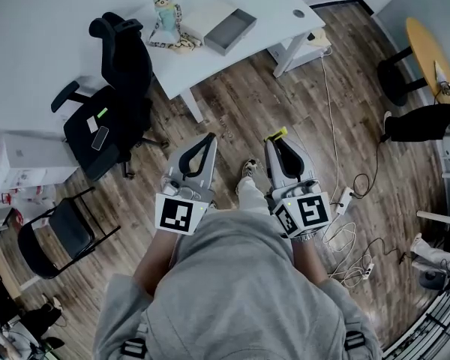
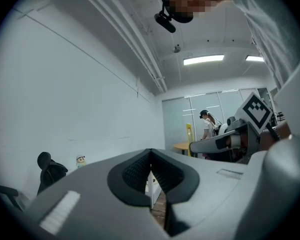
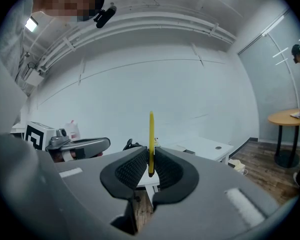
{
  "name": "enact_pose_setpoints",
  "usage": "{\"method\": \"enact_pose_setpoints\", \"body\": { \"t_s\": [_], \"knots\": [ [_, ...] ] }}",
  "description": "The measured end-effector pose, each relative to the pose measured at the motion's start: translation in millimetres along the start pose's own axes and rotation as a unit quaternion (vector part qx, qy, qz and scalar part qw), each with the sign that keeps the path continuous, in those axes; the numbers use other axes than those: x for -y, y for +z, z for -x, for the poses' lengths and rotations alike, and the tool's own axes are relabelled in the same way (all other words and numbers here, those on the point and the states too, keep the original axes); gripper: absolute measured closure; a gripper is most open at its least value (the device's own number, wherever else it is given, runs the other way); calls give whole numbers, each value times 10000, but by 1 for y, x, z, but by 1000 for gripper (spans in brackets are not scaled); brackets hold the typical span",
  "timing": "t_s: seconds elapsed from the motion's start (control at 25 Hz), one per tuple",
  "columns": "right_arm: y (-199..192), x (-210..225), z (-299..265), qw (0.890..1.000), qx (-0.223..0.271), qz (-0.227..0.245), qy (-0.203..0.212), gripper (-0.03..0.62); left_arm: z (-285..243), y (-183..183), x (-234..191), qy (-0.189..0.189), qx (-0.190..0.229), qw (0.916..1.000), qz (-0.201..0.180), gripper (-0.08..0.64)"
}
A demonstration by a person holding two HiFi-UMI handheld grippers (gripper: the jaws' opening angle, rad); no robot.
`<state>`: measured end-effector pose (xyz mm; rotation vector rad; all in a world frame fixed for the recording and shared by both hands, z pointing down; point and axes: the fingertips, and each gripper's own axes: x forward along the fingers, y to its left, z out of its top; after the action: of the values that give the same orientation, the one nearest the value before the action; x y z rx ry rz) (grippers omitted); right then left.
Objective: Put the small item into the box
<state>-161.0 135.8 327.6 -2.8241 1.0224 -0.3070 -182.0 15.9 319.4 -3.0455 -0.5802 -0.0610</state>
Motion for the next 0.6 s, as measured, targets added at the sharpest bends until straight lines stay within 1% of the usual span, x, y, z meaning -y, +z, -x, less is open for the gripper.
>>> {"method": "enact_pose_setpoints", "body": {
  "t_s": [0.28, 0.6],
  "knots": [
    [17, 39, -25, 9998, -12, -30, 219, 528, -43, 10, -1, 224, -31, 9997, -44, 557],
    [30, 86, -55, 9982, -96, 52, 584, 528, -93, 16, -1, 626, 27, 9980, -63, 557]
  ]
}}
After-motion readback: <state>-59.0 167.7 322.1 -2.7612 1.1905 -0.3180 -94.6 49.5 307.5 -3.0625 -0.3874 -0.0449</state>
